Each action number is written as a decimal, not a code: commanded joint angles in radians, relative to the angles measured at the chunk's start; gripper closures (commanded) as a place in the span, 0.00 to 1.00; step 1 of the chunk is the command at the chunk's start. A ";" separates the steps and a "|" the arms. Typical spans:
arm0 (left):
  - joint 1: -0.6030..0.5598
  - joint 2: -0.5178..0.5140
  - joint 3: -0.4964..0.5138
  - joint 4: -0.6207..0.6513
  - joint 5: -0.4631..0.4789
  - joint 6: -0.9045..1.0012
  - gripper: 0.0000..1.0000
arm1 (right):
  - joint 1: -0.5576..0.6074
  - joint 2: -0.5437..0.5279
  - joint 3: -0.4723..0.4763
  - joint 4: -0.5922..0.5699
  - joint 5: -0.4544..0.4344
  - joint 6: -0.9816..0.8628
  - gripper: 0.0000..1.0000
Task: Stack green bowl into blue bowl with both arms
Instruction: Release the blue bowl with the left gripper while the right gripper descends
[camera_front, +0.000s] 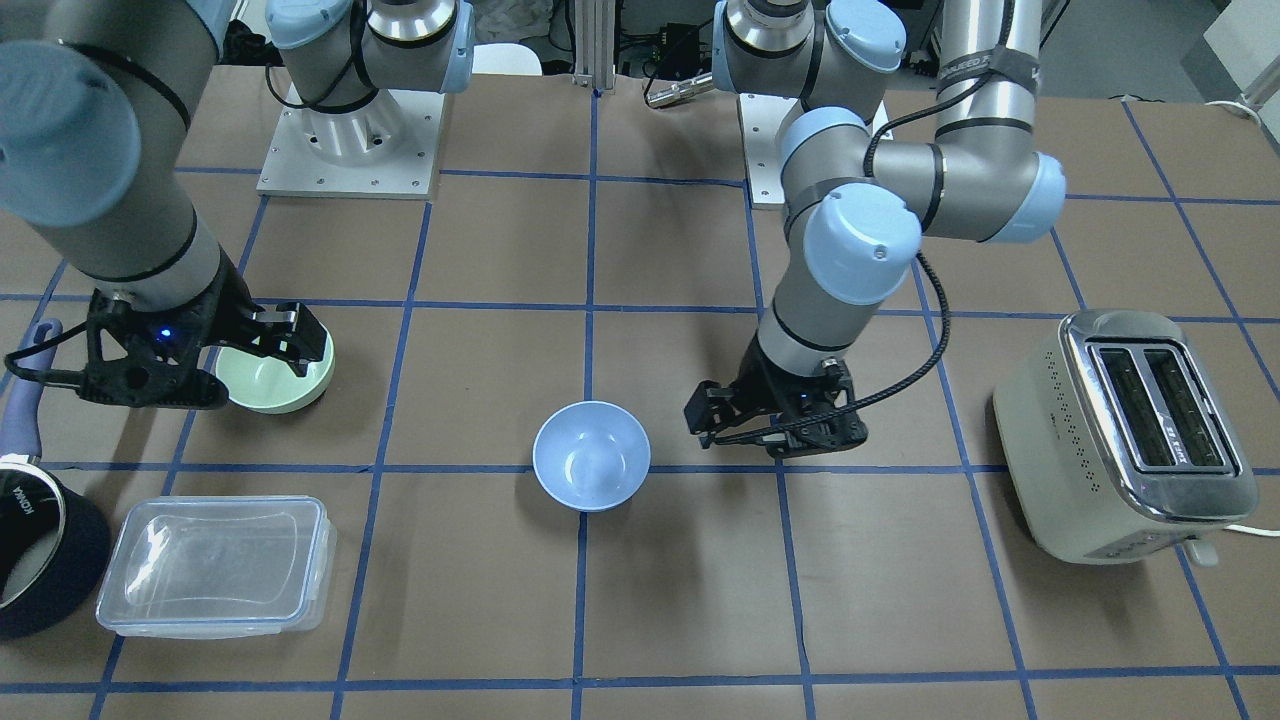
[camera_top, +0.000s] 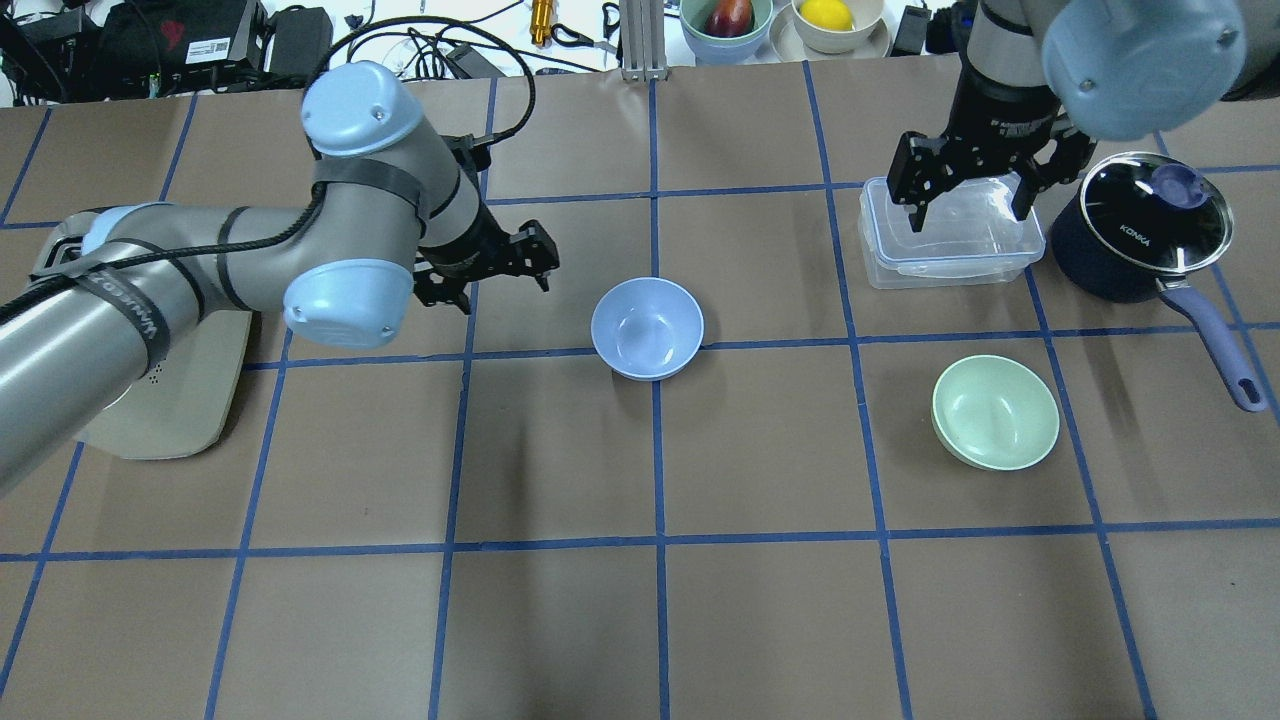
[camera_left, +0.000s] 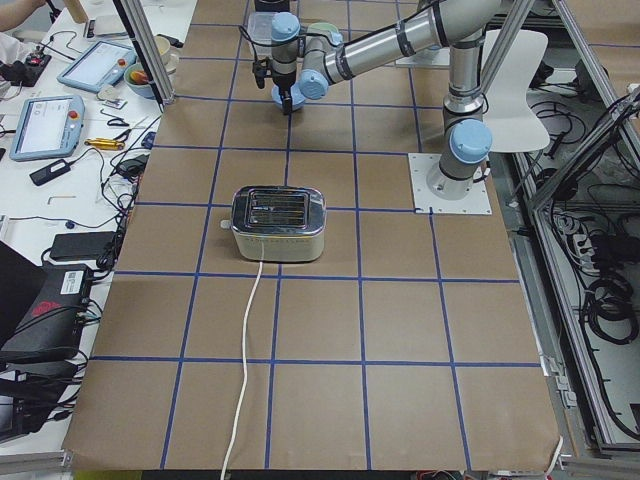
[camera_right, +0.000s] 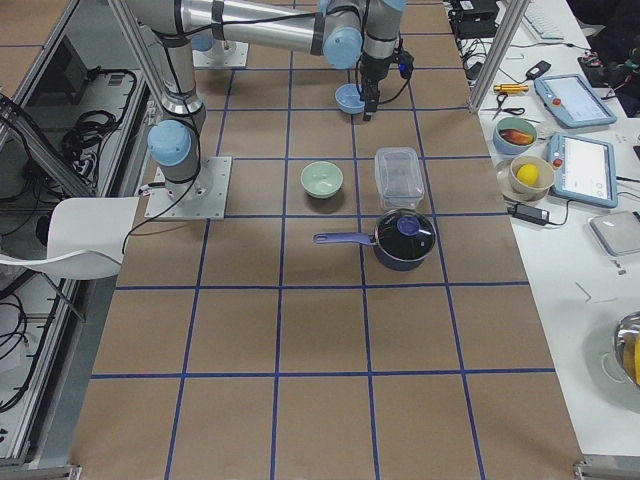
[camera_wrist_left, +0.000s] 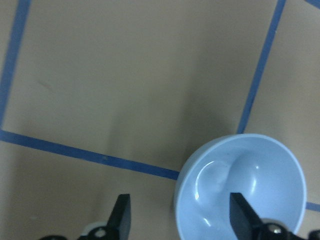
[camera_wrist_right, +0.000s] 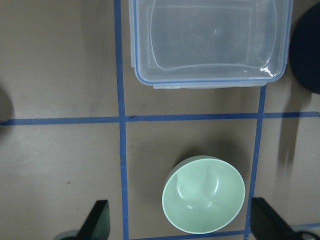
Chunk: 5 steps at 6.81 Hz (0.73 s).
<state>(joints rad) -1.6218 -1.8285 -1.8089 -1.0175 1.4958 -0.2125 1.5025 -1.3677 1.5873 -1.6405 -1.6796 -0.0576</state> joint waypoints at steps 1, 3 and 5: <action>0.162 0.157 0.019 -0.279 0.076 0.347 0.00 | -0.056 -0.004 0.303 -0.131 -0.002 -0.066 0.00; 0.238 0.283 0.197 -0.607 0.080 0.406 0.00 | -0.062 -0.005 0.600 -0.534 -0.006 -0.175 0.00; 0.188 0.276 0.310 -0.688 0.092 0.154 0.00 | -0.064 -0.010 0.632 -0.542 -0.035 -0.185 0.00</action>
<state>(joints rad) -1.4046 -1.5557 -1.5544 -1.6593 1.5844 0.0557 1.4407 -1.3760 2.1879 -2.1552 -1.7001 -0.2314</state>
